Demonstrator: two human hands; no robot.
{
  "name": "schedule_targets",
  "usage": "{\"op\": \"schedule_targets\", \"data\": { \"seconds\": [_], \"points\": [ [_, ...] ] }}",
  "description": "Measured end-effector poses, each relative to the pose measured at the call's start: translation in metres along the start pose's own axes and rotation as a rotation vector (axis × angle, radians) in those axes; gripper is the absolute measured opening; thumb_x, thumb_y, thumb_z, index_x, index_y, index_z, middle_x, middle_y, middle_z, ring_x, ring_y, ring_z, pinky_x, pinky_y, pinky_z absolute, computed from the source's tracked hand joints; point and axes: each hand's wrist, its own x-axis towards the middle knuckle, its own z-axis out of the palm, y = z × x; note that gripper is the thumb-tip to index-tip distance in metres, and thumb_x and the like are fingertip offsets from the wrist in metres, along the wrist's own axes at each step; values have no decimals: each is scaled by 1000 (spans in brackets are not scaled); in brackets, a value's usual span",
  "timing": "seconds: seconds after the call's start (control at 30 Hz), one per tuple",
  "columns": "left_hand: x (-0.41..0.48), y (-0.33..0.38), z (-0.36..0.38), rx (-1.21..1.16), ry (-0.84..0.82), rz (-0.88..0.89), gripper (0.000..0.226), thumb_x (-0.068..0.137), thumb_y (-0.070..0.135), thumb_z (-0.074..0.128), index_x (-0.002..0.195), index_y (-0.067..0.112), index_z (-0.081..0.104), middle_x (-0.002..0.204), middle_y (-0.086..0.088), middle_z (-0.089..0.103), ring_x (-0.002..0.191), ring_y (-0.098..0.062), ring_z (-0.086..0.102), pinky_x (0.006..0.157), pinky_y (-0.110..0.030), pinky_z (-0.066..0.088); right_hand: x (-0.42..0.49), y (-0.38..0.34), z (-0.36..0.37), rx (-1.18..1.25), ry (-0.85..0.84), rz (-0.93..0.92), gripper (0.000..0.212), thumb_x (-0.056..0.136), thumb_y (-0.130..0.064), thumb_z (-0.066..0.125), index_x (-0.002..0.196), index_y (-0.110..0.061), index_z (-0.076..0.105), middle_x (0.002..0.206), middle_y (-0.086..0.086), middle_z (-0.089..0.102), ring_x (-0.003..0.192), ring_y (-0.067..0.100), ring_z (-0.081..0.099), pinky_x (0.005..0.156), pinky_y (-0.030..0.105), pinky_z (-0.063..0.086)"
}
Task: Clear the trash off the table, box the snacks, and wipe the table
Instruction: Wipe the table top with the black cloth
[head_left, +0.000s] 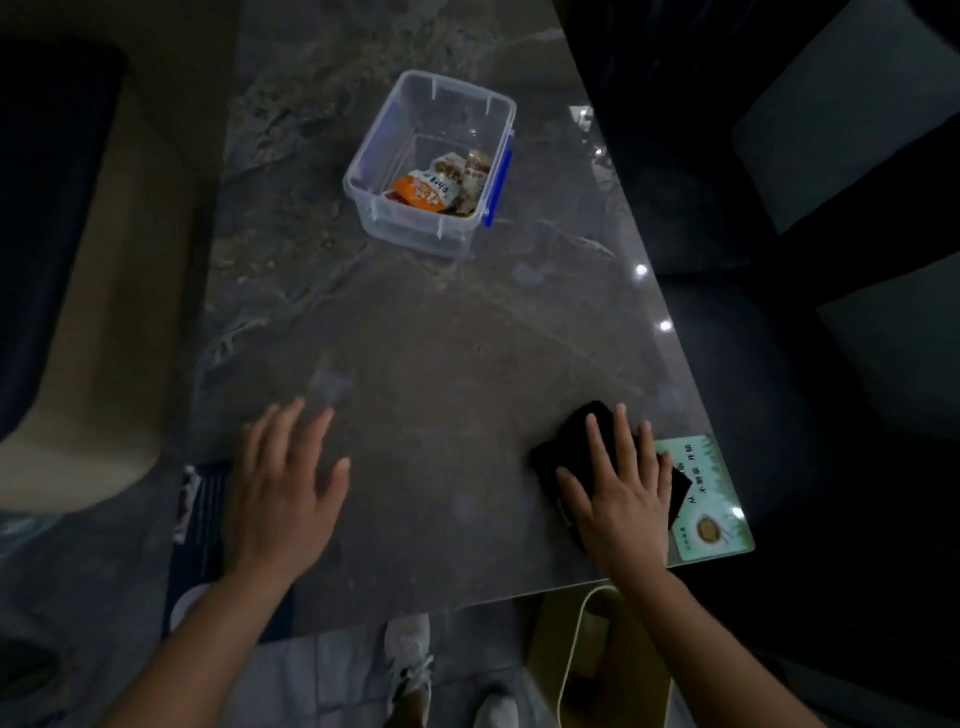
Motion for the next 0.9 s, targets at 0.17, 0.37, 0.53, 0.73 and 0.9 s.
{"op": "schedule_targets", "data": {
  "seconds": [0.17, 0.37, 0.53, 0.73, 0.9],
  "points": [
    [-40, -14, 3, 129, -84, -88, 62, 93, 51, 32, 143, 14, 43, 154, -17, 35, 144, -39, 25, 115, -58, 25, -35, -22, 20, -63, -40, -430, 65, 102, -67, 21, 159, -39, 13, 169, -9, 7, 156, 25, -6, 122, 57, 5],
    [-42, -15, 10, 201, -55, -85, 61, 93, 52, 30, 143, 19, 40, 155, -14, 34, 144, -36, 24, 118, -55, 21, 27, -6, -9, 13, -33, -179, 65, 98, -67, 11, 158, -43, 5, 168, -13, -5, 154, 20, -15, 125, 50, -4],
    [-40, -11, 6, 210, -41, -107, 62, 92, 53, 29, 144, 20, 39, 156, -11, 33, 145, -33, 22, 119, -53, 19, -41, -66, 20, 20, 14, -407, 57, 103, -60, 18, 156, -42, 26, 168, -9, 14, 155, 31, 5, 122, 59, 10],
    [-40, -17, 11, 228, -23, -98, 60, 92, 55, 26, 144, 25, 37, 156, -7, 33, 146, -29, 22, 120, -52, 18, 25, -72, 9, -36, 5, -377, 70, 94, -73, 10, 158, -44, 13, 169, -13, 0, 156, 26, -6, 124, 55, -1],
    [-42, -15, 10, 212, -16, -102, 61, 91, 56, 28, 143, 27, 39, 156, -5, 35, 146, -27, 23, 120, -53, 18, -19, -118, 27, -14, 16, -518, 67, 97, -70, 22, 157, -41, 23, 169, -7, 9, 155, 33, 2, 122, 60, 5]
  ]
}}
